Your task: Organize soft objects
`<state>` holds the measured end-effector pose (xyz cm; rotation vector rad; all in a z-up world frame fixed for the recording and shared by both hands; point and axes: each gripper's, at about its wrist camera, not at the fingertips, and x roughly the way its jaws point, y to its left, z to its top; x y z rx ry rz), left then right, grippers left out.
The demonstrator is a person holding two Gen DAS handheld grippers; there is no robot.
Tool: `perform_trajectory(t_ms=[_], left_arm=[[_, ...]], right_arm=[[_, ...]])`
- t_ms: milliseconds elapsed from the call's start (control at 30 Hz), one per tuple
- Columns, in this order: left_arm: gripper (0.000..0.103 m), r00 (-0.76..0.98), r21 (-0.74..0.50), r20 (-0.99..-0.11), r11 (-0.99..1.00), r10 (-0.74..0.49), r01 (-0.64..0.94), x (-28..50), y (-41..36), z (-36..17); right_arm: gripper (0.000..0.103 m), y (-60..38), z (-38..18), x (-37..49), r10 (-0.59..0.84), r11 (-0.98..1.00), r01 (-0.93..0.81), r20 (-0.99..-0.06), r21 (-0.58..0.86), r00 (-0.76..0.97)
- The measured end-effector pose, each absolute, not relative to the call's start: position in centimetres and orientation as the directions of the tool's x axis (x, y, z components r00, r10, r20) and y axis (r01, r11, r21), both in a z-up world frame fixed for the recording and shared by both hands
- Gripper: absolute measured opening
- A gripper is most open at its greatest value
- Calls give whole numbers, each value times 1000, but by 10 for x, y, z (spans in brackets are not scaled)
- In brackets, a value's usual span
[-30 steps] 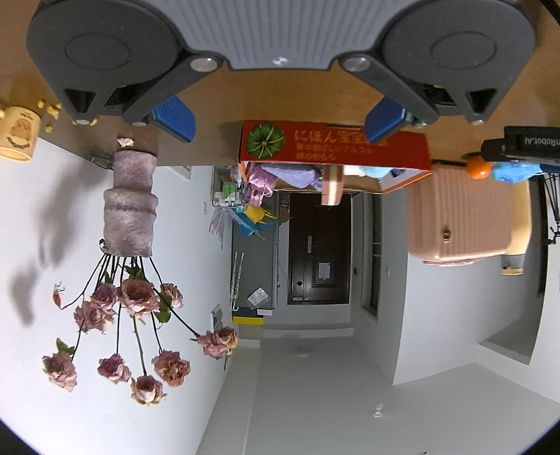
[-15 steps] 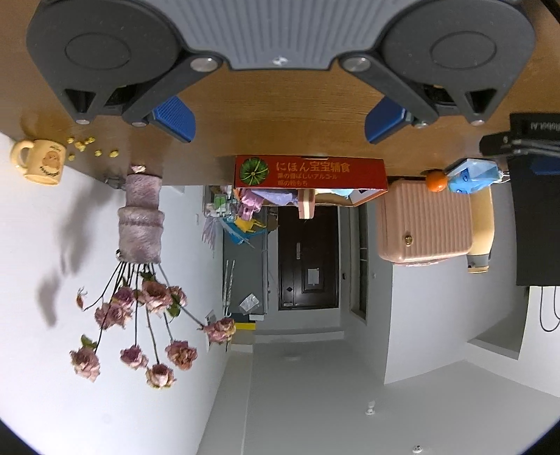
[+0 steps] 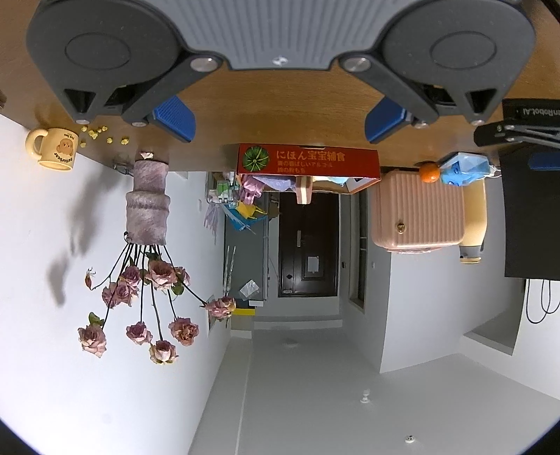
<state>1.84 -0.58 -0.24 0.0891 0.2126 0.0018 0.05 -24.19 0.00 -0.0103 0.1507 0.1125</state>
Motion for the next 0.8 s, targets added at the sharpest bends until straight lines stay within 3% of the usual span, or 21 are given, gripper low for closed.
perform_trajectory(t_ms=[800], left_arm=[[103, 984, 102, -178, 995, -3, 21, 9, -10, 0]], right_arm=[[103, -240, 2, -4, 108, 994, -109, -136, -4, 985]])
